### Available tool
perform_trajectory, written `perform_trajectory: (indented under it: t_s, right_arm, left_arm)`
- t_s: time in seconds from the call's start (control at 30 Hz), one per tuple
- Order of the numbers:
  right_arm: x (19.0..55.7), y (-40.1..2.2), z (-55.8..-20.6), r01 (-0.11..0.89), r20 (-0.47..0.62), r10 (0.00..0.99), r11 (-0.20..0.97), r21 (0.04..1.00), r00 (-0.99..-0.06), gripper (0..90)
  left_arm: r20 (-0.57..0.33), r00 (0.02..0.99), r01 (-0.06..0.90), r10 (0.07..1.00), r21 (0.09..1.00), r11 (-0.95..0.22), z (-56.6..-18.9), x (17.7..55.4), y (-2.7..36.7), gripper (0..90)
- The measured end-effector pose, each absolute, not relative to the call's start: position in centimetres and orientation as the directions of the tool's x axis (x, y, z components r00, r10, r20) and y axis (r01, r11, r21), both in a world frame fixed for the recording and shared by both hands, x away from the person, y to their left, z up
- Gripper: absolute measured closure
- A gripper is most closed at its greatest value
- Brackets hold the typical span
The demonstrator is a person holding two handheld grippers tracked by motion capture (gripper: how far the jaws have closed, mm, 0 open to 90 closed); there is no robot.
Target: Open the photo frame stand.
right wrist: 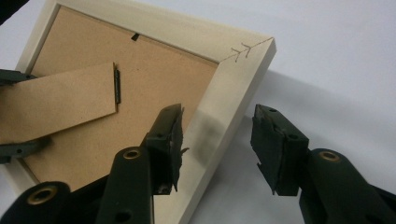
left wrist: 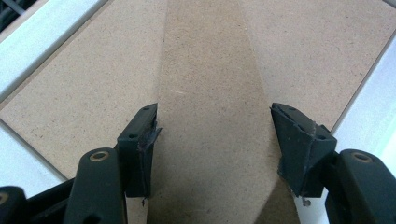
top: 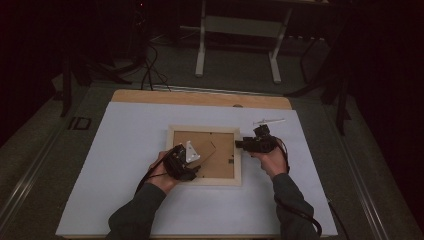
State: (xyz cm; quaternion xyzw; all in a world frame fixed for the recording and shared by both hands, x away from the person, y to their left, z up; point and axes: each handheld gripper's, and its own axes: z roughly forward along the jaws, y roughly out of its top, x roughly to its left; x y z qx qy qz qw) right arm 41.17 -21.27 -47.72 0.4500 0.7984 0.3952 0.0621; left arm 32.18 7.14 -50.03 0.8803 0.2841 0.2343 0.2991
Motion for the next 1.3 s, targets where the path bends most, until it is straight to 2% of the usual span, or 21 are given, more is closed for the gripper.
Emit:
perform_trajectory:
  t_s: [0.3, 0.73, 0.77, 1.13, 1.3]
  right_arm:
    - [42.4, -20.9, -47.9, 0.705, 0.315, 0.741, 0.287, 0.649, -0.592, 52.3]
    - [43.2, -21.4, -48.4, 0.757, 0.423, 0.712, 0.233, 0.611, -0.56, 55.2]
    - [43.1, -21.6, -48.4, 0.771, 0.451, 0.706, 0.212, 0.601, -0.546, 56.6]
    - [42.7, -21.5, -48.2, 0.76, 0.433, 0.719, 0.203, 0.617, -0.544, 56.9]
    - [42.5, -21.5, -48.0, 0.754, 0.427, 0.718, 0.206, 0.623, -0.549, 56.9]
  left_arm:
    - [0.275, 0.715, 0.335, 0.642, 0.672, -0.661, -50.0, 31.5, 7.1, 38.0]
    - [0.313, 0.705, 0.296, 0.636, 0.686, -0.665, -50.2, 31.0, 7.2, 37.9]
    - [0.301, 0.708, 0.298, 0.639, 0.693, -0.657, -50.2, 31.0, 7.2, 37.9]
    - [0.186, 0.741, 0.354, 0.645, 0.708, -0.611, -49.6, 31.9, 7.8, 35.5]
    - [0.069, 0.739, 0.429, 0.67, 0.72, -0.546, -49.1, 32.7, 8.7, 30.8]
